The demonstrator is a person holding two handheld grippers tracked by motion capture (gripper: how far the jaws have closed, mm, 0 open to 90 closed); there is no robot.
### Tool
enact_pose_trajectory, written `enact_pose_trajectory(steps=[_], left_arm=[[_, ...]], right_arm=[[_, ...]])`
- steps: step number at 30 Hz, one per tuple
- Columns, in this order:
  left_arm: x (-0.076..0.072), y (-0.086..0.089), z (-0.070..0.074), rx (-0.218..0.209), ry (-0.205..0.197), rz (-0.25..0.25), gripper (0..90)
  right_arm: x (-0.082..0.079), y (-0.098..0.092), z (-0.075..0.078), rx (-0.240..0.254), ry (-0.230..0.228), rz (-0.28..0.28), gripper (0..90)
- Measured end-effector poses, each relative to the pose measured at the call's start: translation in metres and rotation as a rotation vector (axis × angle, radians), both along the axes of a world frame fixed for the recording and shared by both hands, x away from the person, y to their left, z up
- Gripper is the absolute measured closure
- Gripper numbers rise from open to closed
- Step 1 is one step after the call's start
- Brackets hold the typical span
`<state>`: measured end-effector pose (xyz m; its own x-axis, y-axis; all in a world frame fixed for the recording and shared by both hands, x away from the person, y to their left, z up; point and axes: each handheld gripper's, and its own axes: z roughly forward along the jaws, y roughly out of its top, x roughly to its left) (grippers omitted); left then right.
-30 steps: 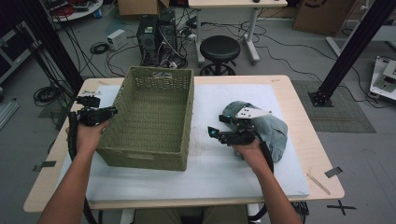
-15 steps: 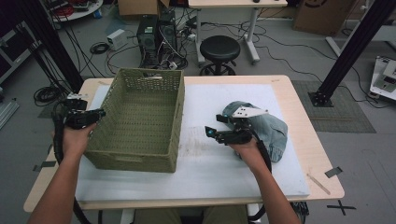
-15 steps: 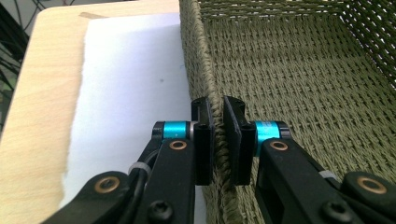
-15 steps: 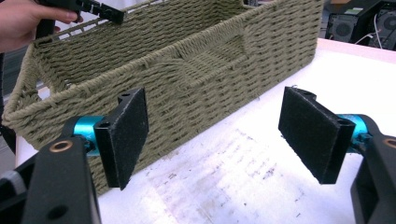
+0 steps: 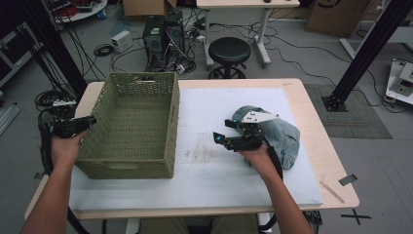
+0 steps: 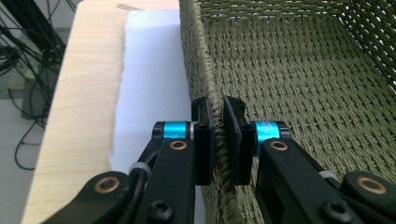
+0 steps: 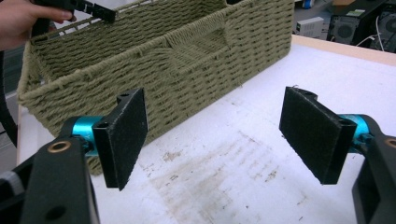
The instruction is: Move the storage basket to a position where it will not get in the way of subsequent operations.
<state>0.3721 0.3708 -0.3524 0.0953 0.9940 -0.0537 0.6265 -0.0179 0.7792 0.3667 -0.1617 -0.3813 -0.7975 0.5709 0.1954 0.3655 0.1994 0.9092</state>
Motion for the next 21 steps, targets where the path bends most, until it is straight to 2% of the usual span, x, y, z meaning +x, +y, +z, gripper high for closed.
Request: enact_pose_trajectory(steps=[21], left_arm=[[-0.003,0.043,0.000,0.006,-0.001,0.073,82.6]], right_arm=[[0.001,0.002,0.000,-0.008,0.006,-0.002,24.1]])
